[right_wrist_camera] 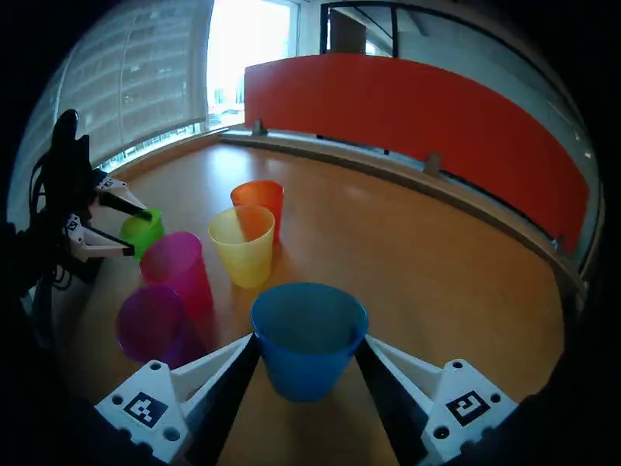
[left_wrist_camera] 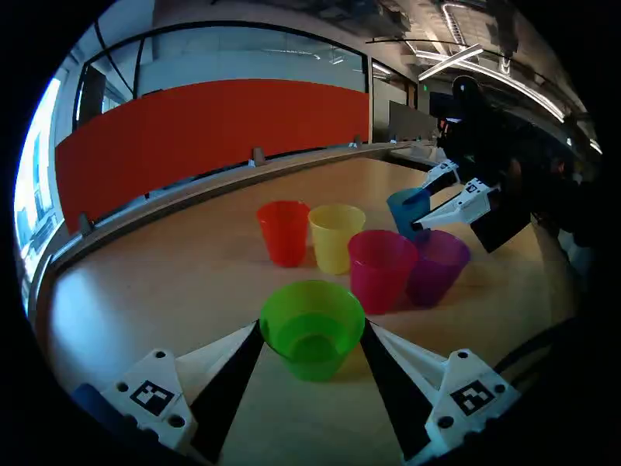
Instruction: Pour water
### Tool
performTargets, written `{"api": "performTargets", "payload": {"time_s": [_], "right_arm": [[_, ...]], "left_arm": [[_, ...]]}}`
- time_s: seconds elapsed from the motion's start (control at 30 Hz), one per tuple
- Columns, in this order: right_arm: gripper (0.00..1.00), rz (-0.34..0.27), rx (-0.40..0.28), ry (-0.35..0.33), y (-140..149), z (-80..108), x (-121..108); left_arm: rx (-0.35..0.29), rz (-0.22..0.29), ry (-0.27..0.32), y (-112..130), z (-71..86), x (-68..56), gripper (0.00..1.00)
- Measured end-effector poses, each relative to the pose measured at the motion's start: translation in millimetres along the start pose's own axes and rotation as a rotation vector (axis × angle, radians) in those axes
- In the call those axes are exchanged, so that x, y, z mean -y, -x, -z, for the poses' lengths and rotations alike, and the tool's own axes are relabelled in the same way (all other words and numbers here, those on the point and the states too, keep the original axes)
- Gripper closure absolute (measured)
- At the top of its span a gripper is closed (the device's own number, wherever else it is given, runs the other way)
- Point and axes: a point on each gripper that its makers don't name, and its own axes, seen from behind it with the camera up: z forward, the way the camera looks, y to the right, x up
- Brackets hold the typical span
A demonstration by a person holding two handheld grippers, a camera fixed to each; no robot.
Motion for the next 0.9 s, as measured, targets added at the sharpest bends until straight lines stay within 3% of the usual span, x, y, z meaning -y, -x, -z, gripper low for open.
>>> {"api": "performTargets", "payload": {"time_s": [0.6,0.9], "right_arm": [[0.12,-0.002,0.003,-0.001,11,2.5,3],[0.12,0.012,0.042,0.003,25,5.6,4]], "left_arm": [[0.037,0.012,0.005,11,1.9,-1.8,0.12],[0.065,-0.033,-0.009,16,4.2,-3.3,0.12]]}}
